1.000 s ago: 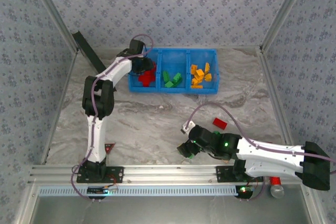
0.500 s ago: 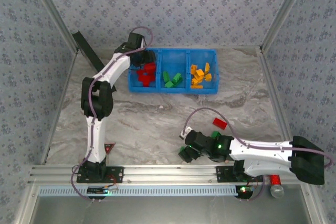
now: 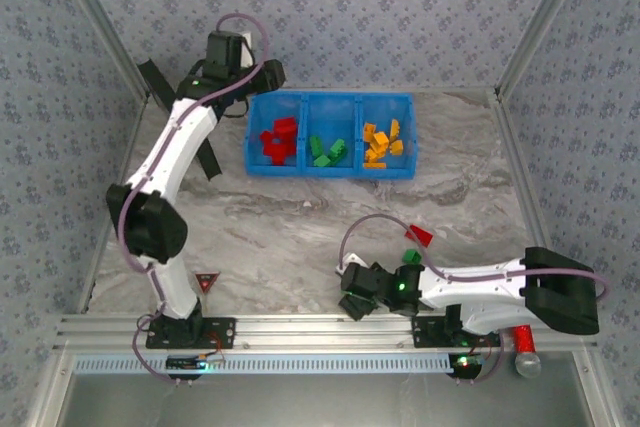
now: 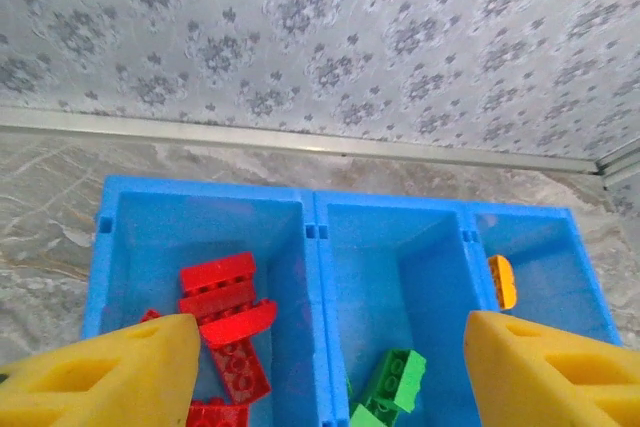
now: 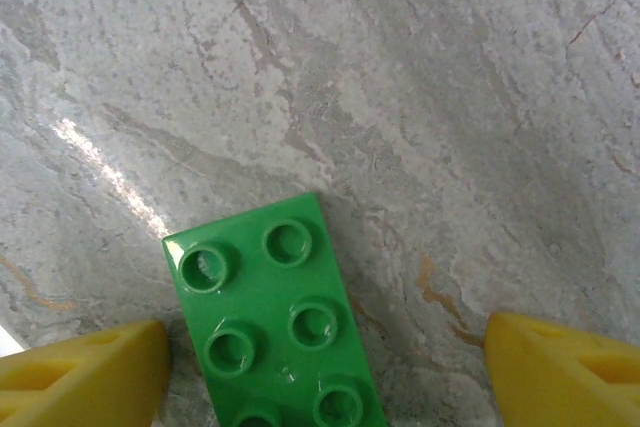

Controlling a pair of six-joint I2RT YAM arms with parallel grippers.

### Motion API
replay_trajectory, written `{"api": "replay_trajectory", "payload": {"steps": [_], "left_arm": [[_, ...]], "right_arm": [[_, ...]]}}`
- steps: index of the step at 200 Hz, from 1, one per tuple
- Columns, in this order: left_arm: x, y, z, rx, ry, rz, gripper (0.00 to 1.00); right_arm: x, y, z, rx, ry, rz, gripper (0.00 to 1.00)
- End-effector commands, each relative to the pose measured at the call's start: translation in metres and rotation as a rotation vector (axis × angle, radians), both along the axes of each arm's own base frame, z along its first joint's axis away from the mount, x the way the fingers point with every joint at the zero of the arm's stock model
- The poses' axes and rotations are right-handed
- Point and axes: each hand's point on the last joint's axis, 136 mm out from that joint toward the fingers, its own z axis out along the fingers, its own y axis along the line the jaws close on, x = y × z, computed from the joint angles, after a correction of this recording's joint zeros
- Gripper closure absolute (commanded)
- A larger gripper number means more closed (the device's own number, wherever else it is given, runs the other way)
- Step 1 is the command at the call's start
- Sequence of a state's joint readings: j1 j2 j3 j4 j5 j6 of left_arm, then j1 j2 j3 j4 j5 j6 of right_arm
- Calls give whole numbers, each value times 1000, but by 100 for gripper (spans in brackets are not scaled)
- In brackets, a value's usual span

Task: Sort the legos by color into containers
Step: Pick up the lego from the bottom-center of the table, then place the lego in the container.

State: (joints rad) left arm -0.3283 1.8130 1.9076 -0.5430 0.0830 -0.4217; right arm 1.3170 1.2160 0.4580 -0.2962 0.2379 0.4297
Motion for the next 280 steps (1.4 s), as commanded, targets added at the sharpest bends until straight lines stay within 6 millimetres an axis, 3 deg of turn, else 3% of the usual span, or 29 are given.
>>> {"api": "replay_trajectory", "payload": {"steps": [1, 50, 90, 116, 140, 151, 165, 186, 208, 240, 280], "left_arm": [[-24, 14, 16, 33, -35, 24, 28], [-82, 49, 24, 32, -76, 109, 25], [-111, 57, -4, 40, -9, 108, 24], [-124, 60, -16, 80, 22, 83, 24], [-135, 66, -7, 122, -2, 67, 23], [-138, 69, -3, 135, -17, 67, 21], [-140, 69, 2, 138, -41, 57, 20], [-144, 68, 6, 142, -56, 40, 20], [-153, 72, 11, 164, -70, 28, 19], [-166, 79, 11, 216, -97, 10, 16], [-175, 79, 9, 240, -121, -22, 13]], "right_arm": [[6, 4, -5, -3, -20, -40, 18], [4, 2, -19, -2, -13, -62, 23], [2, -1, -28, -5, -4, -78, 35], [1, -2, -33, -6, 7, -96, 49], [6, -1, -27, -7, -8, -112, 60], [12, 2, -18, -3, -29, -114, 70], [24, 6, -3, 11, -47, -116, 73], [48, 12, 30, 48, -81, -121, 73], [92, 18, 76, 104, -146, -124, 74], [180, 25, 138, 144, -292, -109, 73], [288, 54, 180, 111, -445, -96, 74]]}}
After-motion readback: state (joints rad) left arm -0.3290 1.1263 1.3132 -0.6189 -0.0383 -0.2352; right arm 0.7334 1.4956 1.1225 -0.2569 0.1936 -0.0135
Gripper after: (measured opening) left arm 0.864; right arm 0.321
